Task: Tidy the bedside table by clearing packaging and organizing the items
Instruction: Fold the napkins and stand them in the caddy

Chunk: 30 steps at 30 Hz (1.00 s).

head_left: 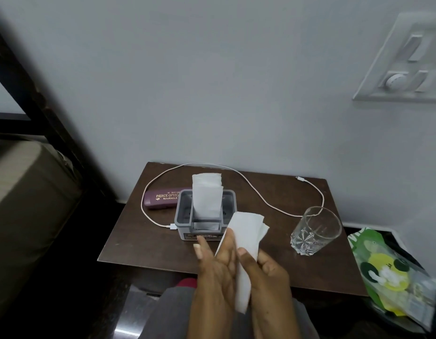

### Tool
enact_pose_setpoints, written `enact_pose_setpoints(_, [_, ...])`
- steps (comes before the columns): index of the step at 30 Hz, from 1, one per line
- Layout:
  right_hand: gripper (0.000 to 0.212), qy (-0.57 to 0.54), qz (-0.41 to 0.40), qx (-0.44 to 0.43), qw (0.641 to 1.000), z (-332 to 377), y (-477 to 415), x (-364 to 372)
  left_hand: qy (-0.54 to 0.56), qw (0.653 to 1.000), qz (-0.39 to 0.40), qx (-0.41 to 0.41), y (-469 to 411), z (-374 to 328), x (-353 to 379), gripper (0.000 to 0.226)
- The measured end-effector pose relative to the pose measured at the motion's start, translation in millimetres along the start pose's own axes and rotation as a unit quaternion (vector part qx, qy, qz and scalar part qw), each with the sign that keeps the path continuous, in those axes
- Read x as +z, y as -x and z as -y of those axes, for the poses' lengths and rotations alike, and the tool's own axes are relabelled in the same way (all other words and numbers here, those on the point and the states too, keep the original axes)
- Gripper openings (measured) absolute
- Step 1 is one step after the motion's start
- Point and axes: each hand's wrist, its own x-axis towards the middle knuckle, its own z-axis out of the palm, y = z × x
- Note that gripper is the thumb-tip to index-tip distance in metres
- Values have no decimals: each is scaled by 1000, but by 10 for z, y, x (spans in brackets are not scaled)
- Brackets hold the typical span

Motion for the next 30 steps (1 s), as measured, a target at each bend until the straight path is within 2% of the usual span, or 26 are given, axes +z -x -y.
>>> enact_pose_setpoints(1, [13, -10, -1, 9, 1000, 19, -12, -30, -61, 998, 13, -7, -44, -44, -96, 39])
enact_pose_setpoints(2, [13, -13, 10, 17, 1000, 51, -20, -69, -62, 996, 17, -57, -63, -93, -155, 39])
enact_pose_setpoints(3, [12, -4, 33, 23, 999, 91, -24, -102, -6, 995, 87, -54, -67, -90, -252, 47])
enact_pose_setpoints(5, [12, 36, 99, 38, 994, 151, -39, -146, 86, 985, 98, -109, -123, -148, -361, 46])
enact_pose_setpoints(7, [12, 90, 161, 51, 982, 152, -62, -141, 76, 973, 144, -161, -160, -217, -443, 42])
enact_pose_setpoints(11, [24, 154, 213, 38, 964, 98, -120, -25, 63, 977, 129, -156, -363, -210, -538, 38])
enact_pose_setpoints(13, [22, 236, 217, -11, 947, 89, -205, 26, 64, 983, 123, -118, -509, -275, -548, 31])
enact_pose_setpoints(15, [20, 331, 199, -85, 919, 103, -359, 91, 61, 988, 122, -71, -692, -322, -553, 26])
enact_pose_setpoints(18, [29, 427, 160, -174, 873, 200, -645, 239, 26, 993, 118, 6, -968, -414, -551, 18])
enact_pose_setpoints(21, [25, 517, 119, -244, 812, 274, -924, 387, -1, 993, 109, 51, -1219, -450, -565, 17])
enact_pose_setpoints(24, [27, 649, 91, -302, 693, 255, -1128, 443, -32, 992, 99, 70, -1399, -355, -595, 13])
enact_pose_setpoints(26, [30, 700, 96, -317, 633, 226, -1173, 460, -66, 990, 93, 82, -1469, -239, -626, 11])
enact_pose_setpoints(28, [32, 720, 107, -333, 599, 185, -1169, 474, -88, 988, 85, 95, -1501, -136, -648, 10])
enact_pose_setpoints(30, [33, 719, 116, -340, 595, 132, -1145, 482, -99, 987, 80, 103, -1511, -77, -658, 11])
